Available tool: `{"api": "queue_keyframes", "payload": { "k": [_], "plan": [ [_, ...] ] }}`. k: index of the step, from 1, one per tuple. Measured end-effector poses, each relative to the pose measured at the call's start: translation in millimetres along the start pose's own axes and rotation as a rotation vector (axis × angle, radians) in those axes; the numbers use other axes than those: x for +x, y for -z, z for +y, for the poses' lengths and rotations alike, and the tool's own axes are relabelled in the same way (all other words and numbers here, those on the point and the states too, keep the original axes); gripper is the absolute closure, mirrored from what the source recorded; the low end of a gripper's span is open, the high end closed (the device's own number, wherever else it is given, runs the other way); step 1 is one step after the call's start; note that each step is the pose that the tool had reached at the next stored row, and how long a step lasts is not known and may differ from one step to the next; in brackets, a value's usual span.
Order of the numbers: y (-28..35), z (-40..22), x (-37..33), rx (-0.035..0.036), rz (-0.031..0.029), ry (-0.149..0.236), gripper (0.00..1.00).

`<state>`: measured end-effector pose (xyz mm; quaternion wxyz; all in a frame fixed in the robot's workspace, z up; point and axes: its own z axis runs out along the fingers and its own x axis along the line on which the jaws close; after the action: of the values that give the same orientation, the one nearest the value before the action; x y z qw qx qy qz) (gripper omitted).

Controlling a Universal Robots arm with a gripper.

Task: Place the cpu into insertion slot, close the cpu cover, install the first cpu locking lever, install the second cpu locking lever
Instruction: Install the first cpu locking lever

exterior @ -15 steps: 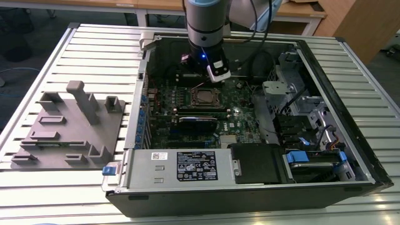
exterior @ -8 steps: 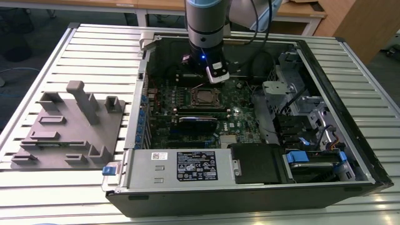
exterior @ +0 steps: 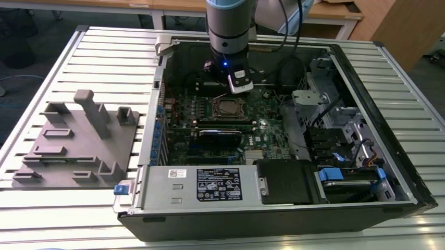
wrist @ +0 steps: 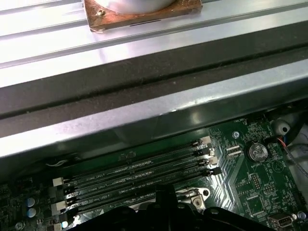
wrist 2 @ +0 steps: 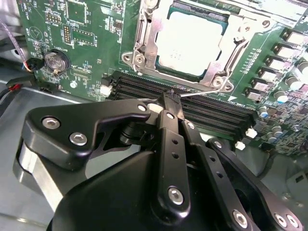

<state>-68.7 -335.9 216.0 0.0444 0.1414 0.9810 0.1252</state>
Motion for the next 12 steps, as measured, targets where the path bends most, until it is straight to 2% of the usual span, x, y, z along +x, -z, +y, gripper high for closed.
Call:
{"api": "queue_keyframes", "payload": {
  "k": [6, 12],
  "plan": [
    [-0.1, 0.1, 0.1, -0.0001, -0.0008, -0.002, 0.90],
    [-0.3, 0.6, 0.2, 0.0009, -0.0055, -0.020, 0.90]
  ]
}}
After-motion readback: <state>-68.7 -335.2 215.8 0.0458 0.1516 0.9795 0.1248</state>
